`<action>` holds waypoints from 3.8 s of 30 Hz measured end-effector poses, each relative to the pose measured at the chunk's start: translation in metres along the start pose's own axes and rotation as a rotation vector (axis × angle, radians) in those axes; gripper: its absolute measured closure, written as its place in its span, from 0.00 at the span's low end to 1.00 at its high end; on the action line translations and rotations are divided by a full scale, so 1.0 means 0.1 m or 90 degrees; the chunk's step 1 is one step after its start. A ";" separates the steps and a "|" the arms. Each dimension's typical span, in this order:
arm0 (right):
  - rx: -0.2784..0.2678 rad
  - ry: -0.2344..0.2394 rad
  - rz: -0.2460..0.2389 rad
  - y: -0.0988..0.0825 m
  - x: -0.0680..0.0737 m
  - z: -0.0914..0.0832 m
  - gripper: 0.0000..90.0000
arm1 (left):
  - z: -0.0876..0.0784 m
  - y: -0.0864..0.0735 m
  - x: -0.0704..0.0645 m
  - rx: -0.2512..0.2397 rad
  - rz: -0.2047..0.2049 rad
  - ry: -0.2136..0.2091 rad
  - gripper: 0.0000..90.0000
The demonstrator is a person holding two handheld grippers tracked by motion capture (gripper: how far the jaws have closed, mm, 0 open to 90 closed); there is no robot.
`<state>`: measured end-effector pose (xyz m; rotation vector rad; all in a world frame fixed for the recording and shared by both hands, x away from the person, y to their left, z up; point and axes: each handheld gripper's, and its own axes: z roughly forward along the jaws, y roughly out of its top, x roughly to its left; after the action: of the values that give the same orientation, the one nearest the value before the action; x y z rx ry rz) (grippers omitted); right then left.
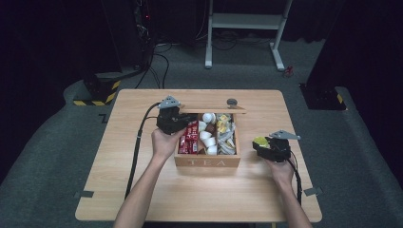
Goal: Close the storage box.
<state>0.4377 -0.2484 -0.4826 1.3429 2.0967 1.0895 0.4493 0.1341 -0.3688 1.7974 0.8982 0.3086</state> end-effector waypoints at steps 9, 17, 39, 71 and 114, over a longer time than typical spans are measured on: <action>0.017 -0.009 0.003 -0.04 -0.03 0.10 0.42 | 0.00 0.00 0.00 -0.001 0.000 -0.001 1.00; 0.025 -0.006 -0.003 -0.05 -0.02 0.15 0.40 | 0.00 0.00 0.00 0.000 0.001 0.000 1.00; -0.044 0.022 0.045 -0.24 -0.18 -0.23 0.39 | -0.01 -0.02 0.00 0.007 0.001 -0.006 1.00; 0.061 -0.071 0.021 -0.67 -0.28 -0.26 0.42 | -0.02 -0.06 -0.02 0.012 0.008 -0.011 1.00; 0.071 -0.083 0.014 -0.67 -0.26 -0.24 0.32 | -0.04 -0.49 -0.12 0.016 0.007 -0.036 1.00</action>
<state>0.3945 -0.2957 -0.5223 1.4509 2.0779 0.8785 0.4180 0.1367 -0.4085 1.8255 0.8558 0.2531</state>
